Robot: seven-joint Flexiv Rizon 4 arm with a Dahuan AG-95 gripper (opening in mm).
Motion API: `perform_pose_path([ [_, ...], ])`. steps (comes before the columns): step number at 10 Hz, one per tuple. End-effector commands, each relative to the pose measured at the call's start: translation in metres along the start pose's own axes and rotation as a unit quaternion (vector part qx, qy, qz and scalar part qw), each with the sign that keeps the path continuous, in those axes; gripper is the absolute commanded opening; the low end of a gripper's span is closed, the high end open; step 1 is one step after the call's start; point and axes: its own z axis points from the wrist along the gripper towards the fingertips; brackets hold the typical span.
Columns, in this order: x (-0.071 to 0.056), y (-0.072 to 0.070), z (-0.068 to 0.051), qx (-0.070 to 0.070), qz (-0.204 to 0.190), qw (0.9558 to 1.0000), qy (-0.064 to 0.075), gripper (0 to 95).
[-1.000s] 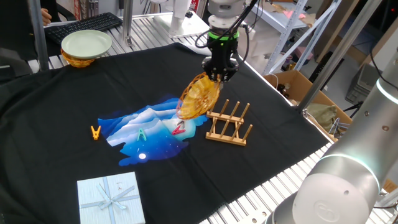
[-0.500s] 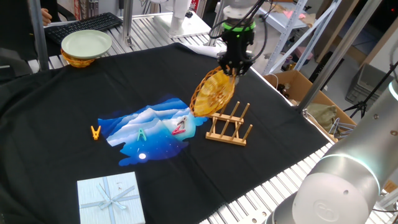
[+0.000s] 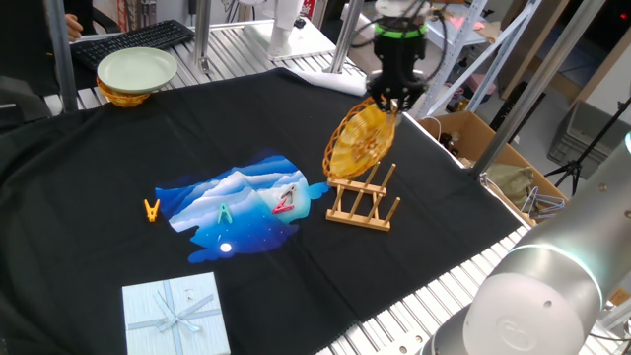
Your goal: Put the dish on the dish rack
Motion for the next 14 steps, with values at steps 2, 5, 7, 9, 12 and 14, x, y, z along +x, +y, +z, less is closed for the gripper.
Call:
perform_pose_path([
  [2, -0.005, -0.013, -0.003, 0.002, -0.002, 1.0, 0.004, 0.0],
  [5, -0.005, -0.026, -0.006, 0.007, -0.002, 1.0, 0.0, 0.0],
  [7, -0.005, -0.031, -0.005, 0.019, 0.003, 0.9998, -0.01, 0.0],
  [9, -0.004, -0.035, 0.0, 0.036, 0.001, 0.9991, -0.022, 0.0],
  [12, -0.004, -0.039, 0.007, 0.05, -0.001, 0.9986, -0.02, 0.0],
  [14, -0.004, -0.037, 0.009, 0.057, 0.005, 0.9981, -0.023, 0.0],
])
